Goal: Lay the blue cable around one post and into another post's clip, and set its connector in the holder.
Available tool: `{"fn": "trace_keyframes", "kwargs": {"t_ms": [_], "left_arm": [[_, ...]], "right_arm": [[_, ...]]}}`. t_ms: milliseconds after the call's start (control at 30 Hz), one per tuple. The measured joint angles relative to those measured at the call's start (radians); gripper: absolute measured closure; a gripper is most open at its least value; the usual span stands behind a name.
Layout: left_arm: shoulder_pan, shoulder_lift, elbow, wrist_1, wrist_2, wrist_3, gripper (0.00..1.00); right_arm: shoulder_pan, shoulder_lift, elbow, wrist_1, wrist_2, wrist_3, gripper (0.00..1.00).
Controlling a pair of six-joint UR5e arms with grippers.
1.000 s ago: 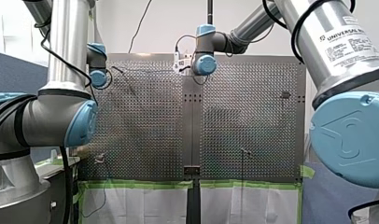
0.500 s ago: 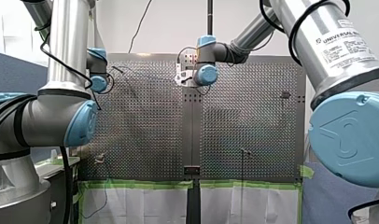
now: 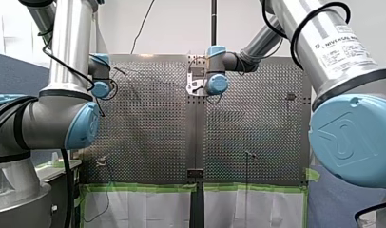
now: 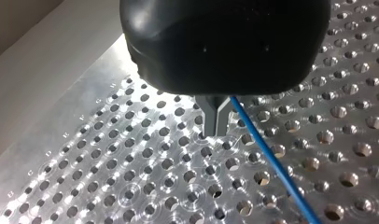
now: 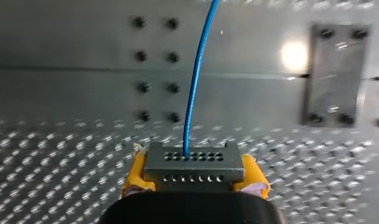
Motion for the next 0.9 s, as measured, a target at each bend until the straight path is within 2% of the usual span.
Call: {"fn": "trace_keyframes", "kwargs": {"t_ms": [133,267,300,333,367,400,433,500,533,600,767,900], "left_arm": [[-0.002,0.000,0.000,0.005,-0.001,0.000,1.00],[-0.004,0.000,0.000,0.006,-0.015,0.010,1.00],[-0.005,-0.001,0.000,0.006,-0.017,0.013,0.89],[-0.005,-0.001,0.000,0.005,-0.019,0.017,0.89],[-0.006,-0.001,0.000,0.005,-0.020,0.019,0.68],[-0.007,-0.001,0.000,0.005,-0.021,0.021,0.55],[-0.008,-0.001,0.000,0.004,-0.021,0.023,0.55],[-0.009,-0.001,0.000,0.000,-0.023,0.025,0.31],[-0.010,-0.001,0.000,-0.003,-0.023,0.027,0.31],[-0.011,-0.001,0.000,-0.008,-0.024,0.027,0.00],[-0.014,-0.001,0.000,-0.032,-0.032,0.021,0.00],[-0.011,-0.001,0.000,-0.034,-0.014,0.000,0.00]], "right_arm": [[-0.009,0.018,0.004,0.015,0.003,0.000,1.00],[-0.018,0.025,0.023,0.006,0.010,0.000,1.00],[-0.020,0.025,0.029,0.003,0.012,0.000,1.00],[-0.021,0.026,0.035,0.000,0.013,0.001,1.00],[-0.024,0.026,0.043,-0.005,0.015,0.002,1.00],[-0.025,0.026,0.050,-0.010,0.016,0.002,1.00],[-0.027,0.026,0.057,-0.016,0.017,0.004,1.00],[-0.031,0.026,0.076,-0.031,0.020,0.008,1.00],[-0.033,0.026,0.083,-0.038,0.021,0.010,1.00],[-0.037,0.026,0.103,-0.056,0.024,0.014,1.00],[-0.047,0.026,0.150,-0.104,0.032,0.022,1.00],[-0.057,0.027,0.183,-0.137,0.040,0.026,1.00]]}}
